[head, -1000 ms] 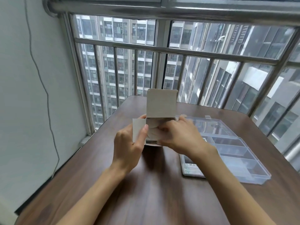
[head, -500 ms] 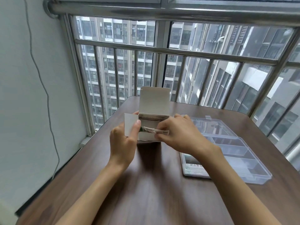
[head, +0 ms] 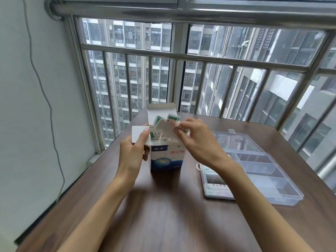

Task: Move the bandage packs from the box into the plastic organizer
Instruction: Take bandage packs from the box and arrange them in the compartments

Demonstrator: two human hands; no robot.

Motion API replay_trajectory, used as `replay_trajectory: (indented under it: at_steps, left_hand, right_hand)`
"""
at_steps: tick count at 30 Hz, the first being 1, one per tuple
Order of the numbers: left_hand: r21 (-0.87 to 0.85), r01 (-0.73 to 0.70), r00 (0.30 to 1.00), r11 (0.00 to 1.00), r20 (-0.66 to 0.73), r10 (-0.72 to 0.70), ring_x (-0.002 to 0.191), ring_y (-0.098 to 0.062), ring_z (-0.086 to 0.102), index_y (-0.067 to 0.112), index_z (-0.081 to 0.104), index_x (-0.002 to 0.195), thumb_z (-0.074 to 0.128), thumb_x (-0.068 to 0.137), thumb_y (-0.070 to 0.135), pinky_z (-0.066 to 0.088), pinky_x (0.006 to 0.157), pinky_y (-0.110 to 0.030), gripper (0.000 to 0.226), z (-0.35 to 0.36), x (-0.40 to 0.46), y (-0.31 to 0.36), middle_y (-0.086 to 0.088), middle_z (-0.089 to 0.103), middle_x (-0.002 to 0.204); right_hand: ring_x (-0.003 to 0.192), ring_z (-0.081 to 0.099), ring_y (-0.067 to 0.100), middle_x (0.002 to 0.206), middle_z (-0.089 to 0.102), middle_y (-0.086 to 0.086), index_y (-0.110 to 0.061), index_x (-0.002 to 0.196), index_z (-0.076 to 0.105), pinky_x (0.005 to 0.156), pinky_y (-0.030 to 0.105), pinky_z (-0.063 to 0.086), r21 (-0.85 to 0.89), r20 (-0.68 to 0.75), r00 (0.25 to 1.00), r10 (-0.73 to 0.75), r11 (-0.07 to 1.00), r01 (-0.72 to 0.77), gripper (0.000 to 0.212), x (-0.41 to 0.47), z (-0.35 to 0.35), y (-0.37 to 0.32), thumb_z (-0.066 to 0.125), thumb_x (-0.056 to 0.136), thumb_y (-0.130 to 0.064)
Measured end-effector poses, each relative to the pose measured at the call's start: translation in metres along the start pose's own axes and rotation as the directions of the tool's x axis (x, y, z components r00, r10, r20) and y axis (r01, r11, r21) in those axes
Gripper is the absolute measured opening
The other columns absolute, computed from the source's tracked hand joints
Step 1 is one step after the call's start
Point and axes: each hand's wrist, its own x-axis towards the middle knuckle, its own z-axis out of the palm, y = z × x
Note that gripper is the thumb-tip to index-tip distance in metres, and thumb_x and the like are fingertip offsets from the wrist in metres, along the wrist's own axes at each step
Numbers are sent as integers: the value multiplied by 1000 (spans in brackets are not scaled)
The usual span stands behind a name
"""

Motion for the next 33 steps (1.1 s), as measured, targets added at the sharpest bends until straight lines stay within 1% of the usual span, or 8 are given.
replay_trajectory:
  at_steps: [4, 8, 11, 15, 18, 21, 28, 33]
  left_hand:
    - [34, 34, 999, 999, 23, -34, 47, 1, 48, 20, 62, 80, 57, 93, 30, 38, 45, -16, 17, -1, 2, -1, 10, 58, 64]
    - [112, -19, 996, 994, -86, 29, 53, -1, 49, 19, 56, 103, 59, 88, 45, 43, 54, -21, 30, -1, 2, -1, 6, 59, 75]
    - [243, -282, 911, 928, -236, 339, 55, -4, 44, 29, 48, 96, 61, 82, 58, 43, 59, -33, 35, -5, -6, 6, 5, 47, 67]
    - [436, -508, 822, 743, -12, 570, 53, -8, 52, 35, 57, 85, 54, 85, 57, 48, 49, -33, 22, 5, -20, 24, 10, 55, 68]
    - [581, -453, 881, 676, 175, 439, 63, -1, 60, 33, 65, 99, 50, 83, 67, 53, 61, -33, 40, 25, -33, 38, 16, 60, 82]
    - [503, -389, 918, 772, 286, 276, 70, 5, 64, 31, 73, 93, 59, 80, 62, 55, 71, -29, 36, 43, -36, 41, 19, 70, 78]
    - [239, -253, 878, 937, 463, 120, 61, -6, 69, 20, 76, 89, 69, 85, 32, 50, 52, -19, 15, 84, -50, 25, 5, 73, 69]
    - [118, -28, 864, 993, 502, -35, 73, -6, 71, 26, 72, 91, 69, 85, 19, 49, 54, -15, 10, 93, -54, 18, 6, 75, 76]
  right_hand:
    - [77, 51, 5, 93, 62, -2, -10, 107, 68, 62, 10, 41, 268, -97, 985, 140, 957, -110, 24, 4, -4, -2, 49, 97, -21]
    - [82, 59, 4, 96, 67, 0, -12, 105, 66, 61, 1, 43, 563, 30, 950, 311, 780, -273, 22, 4, -11, -6, 47, 98, -21]
    - [61, 56, -11, 84, 67, -6, -9, 107, 68, 51, -2, 37, 622, 155, 915, 372, 683, -383, 24, -1, -21, -9, 49, 97, -22]
    - [51, 50, -12, 76, 69, -10, -13, 103, 70, 51, 2, 36, 587, 247, 914, 321, 700, -405, 23, -19, -34, -7, 52, 95, -24]
    - [53, 50, -9, 71, 67, -13, -14, 103, 72, 53, 3, 36, 595, 249, 921, 300, 703, -390, 23, -34, -49, -1, 53, 94, -24]
    - [55, 49, -6, 69, 65, -10, -12, 94, 72, 52, 4, 35, 578, 250, 917, 310, 712, -398, 22, -53, -63, 5, 53, 95, -22]
    - [42, 46, -8, 43, 53, -18, -18, 68, 56, 45, 4, 33, 505, 152, 902, 404, 753, -422, 28, -81, -73, 26, 52, 96, -15]
    - [57, 52, 2, 72, 67, 5, -3, 92, 71, 52, 10, 38, 577, 94, 855, 510, 672, -464, 24, -88, -68, 42, 53, 95, -19]
